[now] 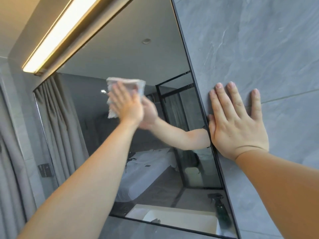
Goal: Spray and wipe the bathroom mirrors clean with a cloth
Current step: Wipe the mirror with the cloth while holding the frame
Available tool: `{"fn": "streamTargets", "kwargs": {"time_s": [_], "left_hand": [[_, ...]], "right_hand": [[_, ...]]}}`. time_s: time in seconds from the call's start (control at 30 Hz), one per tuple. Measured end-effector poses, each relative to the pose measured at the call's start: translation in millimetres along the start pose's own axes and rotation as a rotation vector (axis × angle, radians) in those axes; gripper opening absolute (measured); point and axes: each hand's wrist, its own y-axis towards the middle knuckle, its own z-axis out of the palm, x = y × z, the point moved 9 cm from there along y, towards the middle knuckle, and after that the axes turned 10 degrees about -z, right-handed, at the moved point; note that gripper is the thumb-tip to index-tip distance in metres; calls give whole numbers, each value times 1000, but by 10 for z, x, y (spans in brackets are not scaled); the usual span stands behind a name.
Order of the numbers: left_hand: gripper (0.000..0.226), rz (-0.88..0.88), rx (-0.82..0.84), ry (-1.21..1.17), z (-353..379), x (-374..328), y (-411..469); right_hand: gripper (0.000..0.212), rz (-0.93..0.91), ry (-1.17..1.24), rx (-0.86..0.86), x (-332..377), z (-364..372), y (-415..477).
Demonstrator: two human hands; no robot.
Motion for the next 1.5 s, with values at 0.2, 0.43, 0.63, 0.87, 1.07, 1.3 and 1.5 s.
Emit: {"fn": "streamTargets", "kwargs": {"time_s": [0.2, 0.43, 0.63, 0.87, 1.07, 1.3, 1.5], "left_hand": [[68, 625, 54, 75, 171, -1428, -1091], [69, 683, 55, 95, 161, -1501, -1081], [64, 658, 59, 66, 77, -1629, -816], [63, 429, 42, 23, -60, -1602, -202], [62, 118, 29, -10, -184, -1111, 401], [65, -377, 22, -100, -260, -73, 814], [65, -267, 54, -84, -310, -817, 466]], "right_hand": [[62, 6, -5, 16, 1, -7, -3], [61, -6, -32, 2, -1, 13, -17], [61, -1, -20, -16, -13, -2, -16], [63, 6, -2, 3, -8, -1, -10], [62, 2, -16, 3, -11, 3, -19], [62, -1, -22, -22, -8, 3, -30], [62, 0, -24, -22, -23, 0, -33]]}}
